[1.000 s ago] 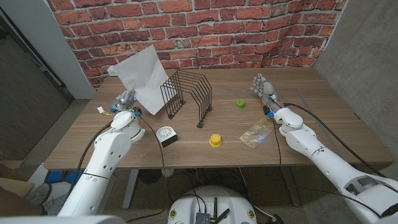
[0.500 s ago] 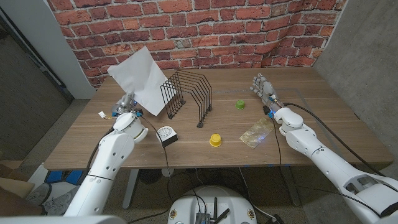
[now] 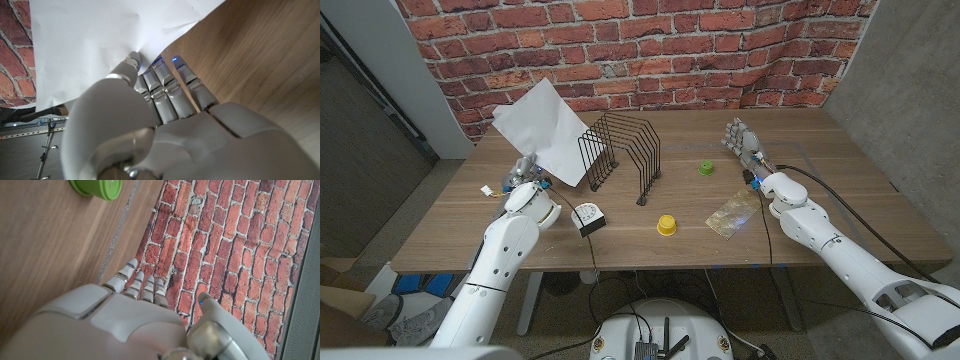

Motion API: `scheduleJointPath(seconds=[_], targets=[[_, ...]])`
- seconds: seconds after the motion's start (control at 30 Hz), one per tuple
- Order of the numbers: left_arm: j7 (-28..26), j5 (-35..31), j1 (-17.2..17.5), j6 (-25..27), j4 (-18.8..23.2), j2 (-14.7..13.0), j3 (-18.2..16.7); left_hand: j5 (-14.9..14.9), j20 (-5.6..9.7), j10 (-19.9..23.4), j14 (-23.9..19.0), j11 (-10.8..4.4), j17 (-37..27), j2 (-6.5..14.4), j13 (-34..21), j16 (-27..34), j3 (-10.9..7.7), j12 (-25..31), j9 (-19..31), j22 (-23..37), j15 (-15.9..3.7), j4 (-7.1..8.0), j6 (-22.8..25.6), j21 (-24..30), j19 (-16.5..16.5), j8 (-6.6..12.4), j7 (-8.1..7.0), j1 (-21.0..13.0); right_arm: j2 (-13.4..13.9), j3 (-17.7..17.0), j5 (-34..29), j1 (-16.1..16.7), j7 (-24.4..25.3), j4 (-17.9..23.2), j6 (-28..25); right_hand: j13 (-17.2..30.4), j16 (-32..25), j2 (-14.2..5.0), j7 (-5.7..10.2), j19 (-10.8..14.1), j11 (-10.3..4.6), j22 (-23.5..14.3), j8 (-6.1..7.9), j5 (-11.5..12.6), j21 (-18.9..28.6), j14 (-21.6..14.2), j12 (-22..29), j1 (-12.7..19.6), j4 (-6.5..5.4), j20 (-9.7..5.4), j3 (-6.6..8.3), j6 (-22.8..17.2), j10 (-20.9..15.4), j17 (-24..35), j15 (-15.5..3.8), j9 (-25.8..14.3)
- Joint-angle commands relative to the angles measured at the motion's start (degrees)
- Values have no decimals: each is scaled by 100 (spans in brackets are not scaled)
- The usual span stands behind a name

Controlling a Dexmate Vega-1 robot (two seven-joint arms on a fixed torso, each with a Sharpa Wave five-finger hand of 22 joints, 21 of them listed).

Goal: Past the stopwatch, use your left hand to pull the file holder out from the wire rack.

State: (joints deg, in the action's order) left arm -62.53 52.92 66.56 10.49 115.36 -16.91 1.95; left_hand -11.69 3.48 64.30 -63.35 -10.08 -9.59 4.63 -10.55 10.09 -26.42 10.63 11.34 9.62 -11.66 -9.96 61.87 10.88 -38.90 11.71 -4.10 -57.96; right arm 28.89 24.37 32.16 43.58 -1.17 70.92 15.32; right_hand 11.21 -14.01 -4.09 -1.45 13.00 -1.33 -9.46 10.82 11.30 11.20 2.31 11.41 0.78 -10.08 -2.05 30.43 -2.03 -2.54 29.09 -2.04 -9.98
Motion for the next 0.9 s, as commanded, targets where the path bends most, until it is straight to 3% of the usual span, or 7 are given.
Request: scheduleJointPath(seconds=[0.03,0.9], targets=[[52,474,-5,-133,-138,-5,3,-28,807,-123,85,-9,-14,-15,-23,-13,-58,-21,30,4,-192,2,-116,-18,54,8,-16,67,5,12,-7,5,33,54,-83,10,-29,-684,14,43,-11,-33,-3,4,-3,33,-2,11,3,-121,36,-49,-11,15,-89,-24],[-90,1175,-149,-118,-336,-262,200,-28,809,-588,493,-1,4,-62,-20,-43,-151,-41,32,-4,-162,30,-580,-43,290,-84,44,308,-18,44,-39,-4,98,72,-151,10,-37,-683,17,45,-11,-33,2,1,-3,24,3,14,4,-113,35,-65,-22,23,-90,-25]])
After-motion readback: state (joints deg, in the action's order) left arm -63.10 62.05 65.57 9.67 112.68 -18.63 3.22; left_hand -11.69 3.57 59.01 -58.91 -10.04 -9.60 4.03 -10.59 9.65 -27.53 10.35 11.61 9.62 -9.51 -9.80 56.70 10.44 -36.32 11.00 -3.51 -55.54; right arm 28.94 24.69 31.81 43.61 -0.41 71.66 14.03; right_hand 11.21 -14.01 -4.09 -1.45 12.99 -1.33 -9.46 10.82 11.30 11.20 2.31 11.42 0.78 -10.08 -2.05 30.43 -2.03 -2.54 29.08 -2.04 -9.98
